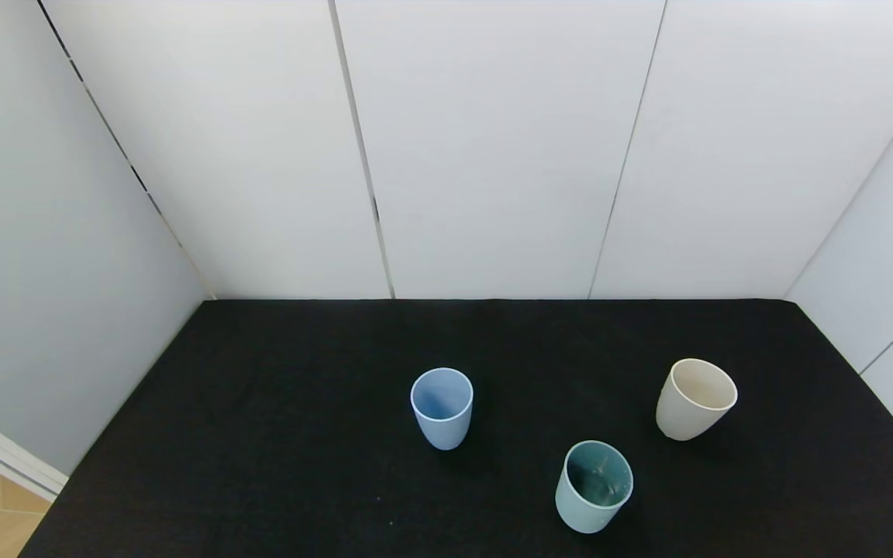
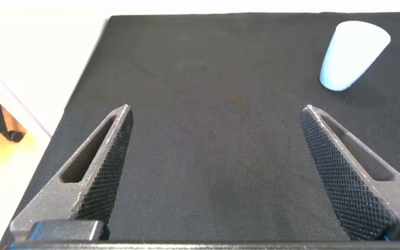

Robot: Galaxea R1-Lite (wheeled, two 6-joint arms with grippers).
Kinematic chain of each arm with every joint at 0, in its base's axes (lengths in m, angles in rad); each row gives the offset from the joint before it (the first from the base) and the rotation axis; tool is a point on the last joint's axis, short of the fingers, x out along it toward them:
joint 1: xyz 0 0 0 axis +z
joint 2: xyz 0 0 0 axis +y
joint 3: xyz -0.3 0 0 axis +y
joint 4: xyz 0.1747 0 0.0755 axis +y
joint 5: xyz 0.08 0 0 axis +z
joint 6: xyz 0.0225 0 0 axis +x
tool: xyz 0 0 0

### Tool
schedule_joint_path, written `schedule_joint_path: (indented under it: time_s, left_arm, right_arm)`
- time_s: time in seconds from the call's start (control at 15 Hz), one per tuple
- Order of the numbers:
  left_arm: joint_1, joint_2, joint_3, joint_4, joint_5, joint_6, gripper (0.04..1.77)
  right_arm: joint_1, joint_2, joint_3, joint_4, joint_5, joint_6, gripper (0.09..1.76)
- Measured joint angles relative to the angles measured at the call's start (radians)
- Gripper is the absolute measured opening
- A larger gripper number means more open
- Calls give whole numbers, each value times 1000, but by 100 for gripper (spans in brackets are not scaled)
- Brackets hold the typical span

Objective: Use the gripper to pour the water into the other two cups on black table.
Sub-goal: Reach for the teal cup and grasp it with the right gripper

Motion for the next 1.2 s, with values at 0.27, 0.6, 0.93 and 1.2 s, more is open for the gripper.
schedule_joint_path:
  time_s: [0.27,0.6,0.93,1.2]
  left_arm:
    - [0,0,0,0,0,0,172]
    - [0,0,0,0,0,0,172]
    - [0,0,0,0,0,0,172]
    - [0,0,0,0,0,0,172]
  right_arm:
    - [0,0,0,0,1,-4,171]
    - [1,0,-5,11,15,-28,171]
    - [1,20,-168,165,74,-23,171]
    - [-4,163,-314,200,171,-9,171]
